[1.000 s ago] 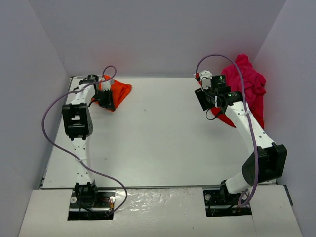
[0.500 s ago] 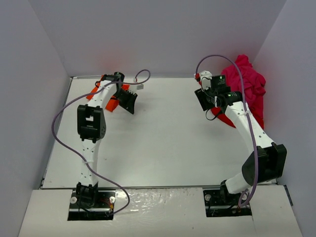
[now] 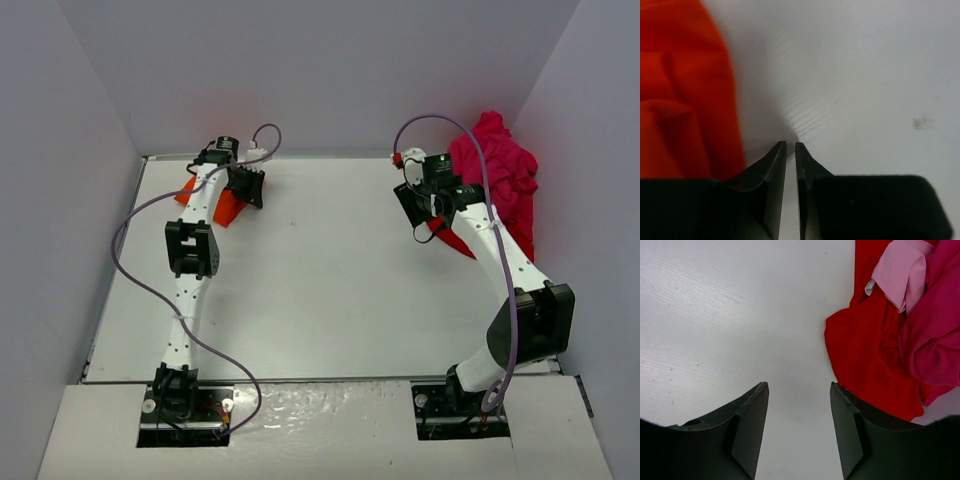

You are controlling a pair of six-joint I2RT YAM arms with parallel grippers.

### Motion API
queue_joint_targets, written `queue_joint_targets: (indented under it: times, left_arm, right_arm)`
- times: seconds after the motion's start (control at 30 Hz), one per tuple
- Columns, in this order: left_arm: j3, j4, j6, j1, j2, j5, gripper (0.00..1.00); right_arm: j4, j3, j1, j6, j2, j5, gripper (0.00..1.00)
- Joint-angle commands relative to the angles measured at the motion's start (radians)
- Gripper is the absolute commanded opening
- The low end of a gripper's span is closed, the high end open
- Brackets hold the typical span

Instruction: Fold and stack the t-shirts

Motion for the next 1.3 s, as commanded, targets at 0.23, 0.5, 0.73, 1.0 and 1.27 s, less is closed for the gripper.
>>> queue_joint_targets:
  times: [0.23,0.5,0.73,1.0,1.27]
  left_arm:
    - [0.033,0.202,-0.171,0.027,-0.069,-0.382,0.12]
    - [0.002,0.292,-0.279,0.098,-0.091,-0.717,0.08]
    - [-0.022,0.307,-0.265,0.224,-0.118,-0.725,0.06]
    - [-0.092,0.306,-0.230,0.310,-0.163,-0.509,0.07]
    - [-0.349,0.400,-0.281,0.310,-0.427,-0.217,0.34]
  right_arm:
    - [0.013,0.007,-0.008,-0.008,-0.068,0.033,0.50]
    - [0.008,0.009,-0.008,-0.008,-0.074,0.028,0.50]
    - [0.005,0.016,-0.008,-0.006,-0.065,0.020,0.50]
    - [-0.007,0.035,-0.008,-0.007,-0.046,0.020,0.50]
    - [-0.004,0.040,-0.008,-0.017,-0.025,-0.019,0.51]
